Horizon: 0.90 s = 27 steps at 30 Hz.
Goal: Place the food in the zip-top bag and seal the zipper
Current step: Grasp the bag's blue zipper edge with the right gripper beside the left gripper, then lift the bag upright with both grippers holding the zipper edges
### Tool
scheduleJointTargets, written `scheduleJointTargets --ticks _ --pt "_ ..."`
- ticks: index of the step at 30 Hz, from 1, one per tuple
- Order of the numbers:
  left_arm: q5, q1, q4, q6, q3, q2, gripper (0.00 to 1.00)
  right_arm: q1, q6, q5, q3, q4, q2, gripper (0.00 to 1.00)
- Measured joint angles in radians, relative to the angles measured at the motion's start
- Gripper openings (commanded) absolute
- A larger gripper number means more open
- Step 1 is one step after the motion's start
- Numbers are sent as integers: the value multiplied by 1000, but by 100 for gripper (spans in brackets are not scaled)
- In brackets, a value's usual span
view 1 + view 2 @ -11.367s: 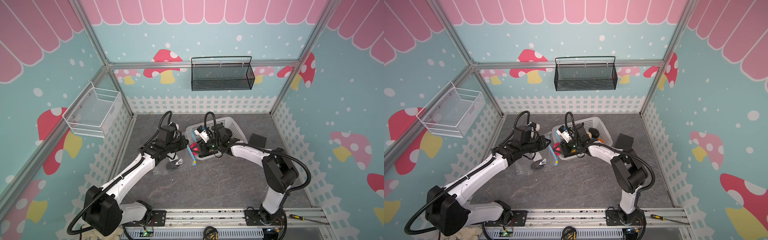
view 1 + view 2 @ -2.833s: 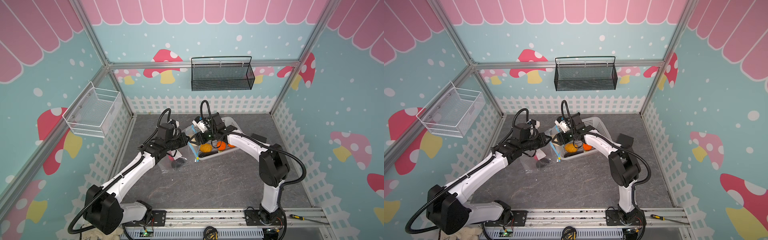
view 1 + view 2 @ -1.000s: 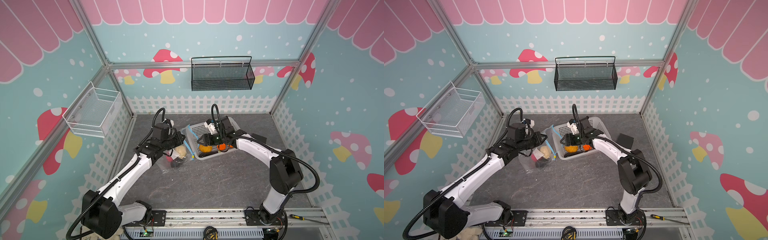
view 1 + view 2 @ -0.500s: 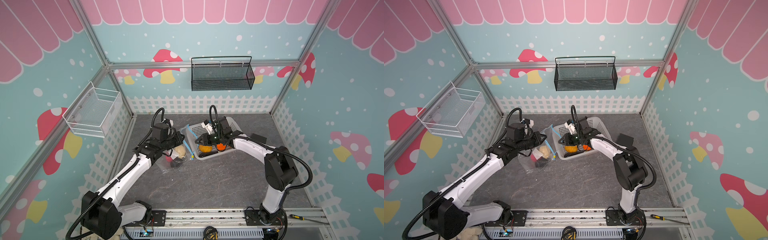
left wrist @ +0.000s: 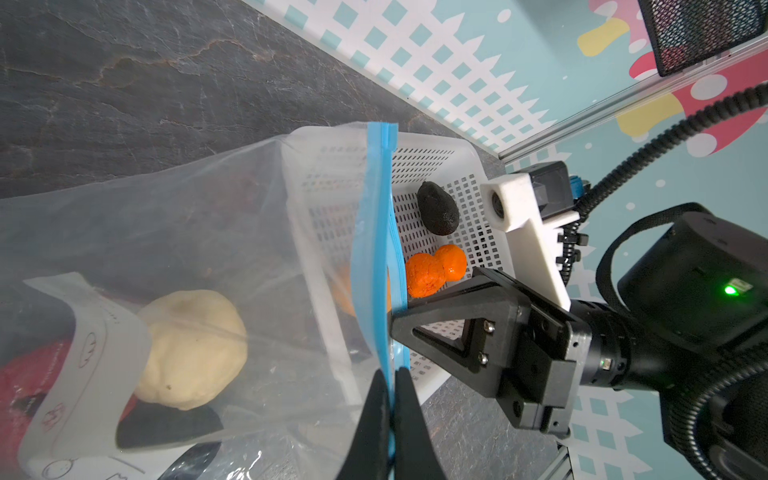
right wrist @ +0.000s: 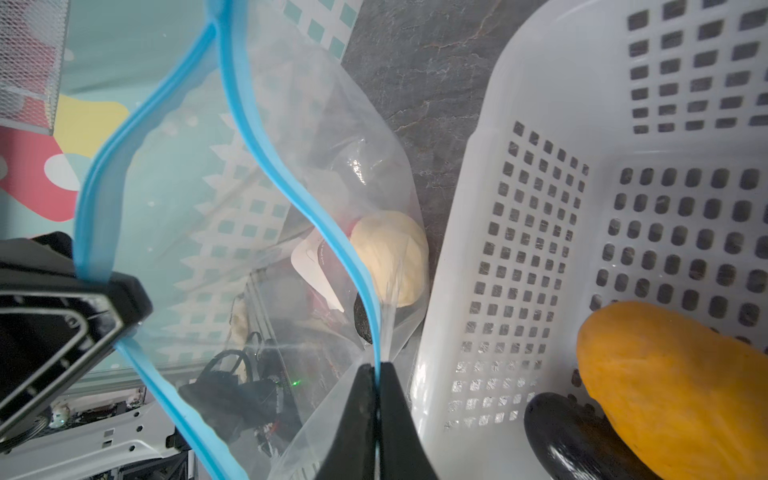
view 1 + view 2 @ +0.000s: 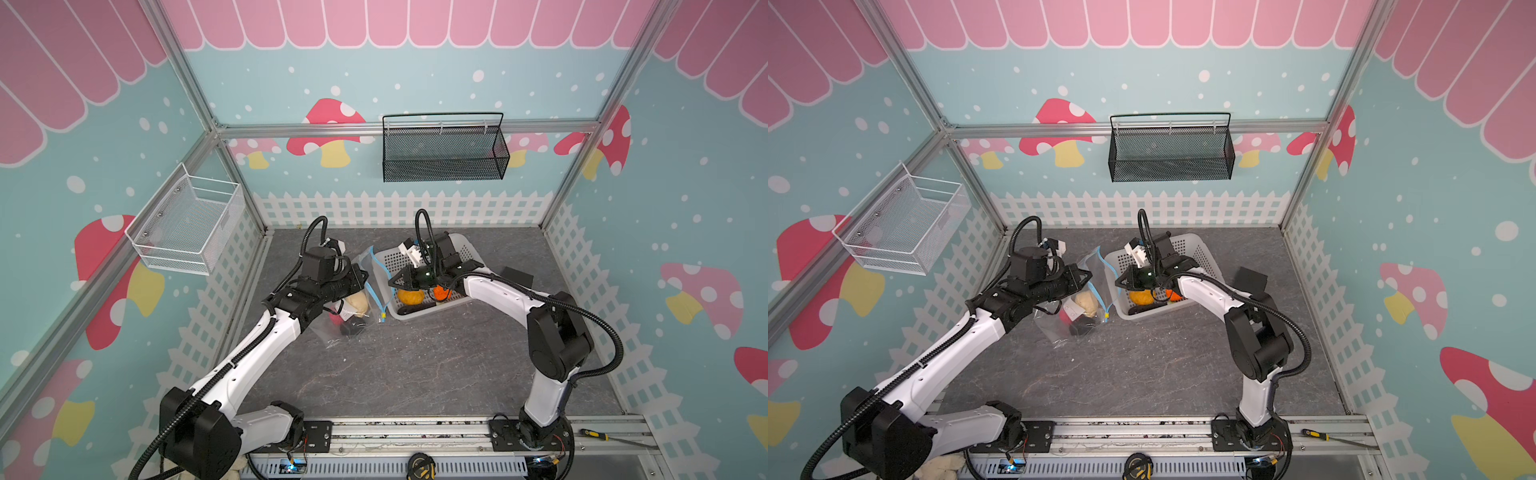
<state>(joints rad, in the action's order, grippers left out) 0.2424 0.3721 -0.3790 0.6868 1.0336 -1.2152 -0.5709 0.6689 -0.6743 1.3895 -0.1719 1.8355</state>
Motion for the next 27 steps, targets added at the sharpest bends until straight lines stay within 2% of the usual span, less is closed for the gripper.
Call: scheduleJointTargets --ticks 17,27 --pt "-30 -17 -99 -2 84 104 0 -56 -40 57 205 -138 0 2" --pt "-38 -37 -111 -2 134 124 0 -87 -74 82 412 -254 10 2"
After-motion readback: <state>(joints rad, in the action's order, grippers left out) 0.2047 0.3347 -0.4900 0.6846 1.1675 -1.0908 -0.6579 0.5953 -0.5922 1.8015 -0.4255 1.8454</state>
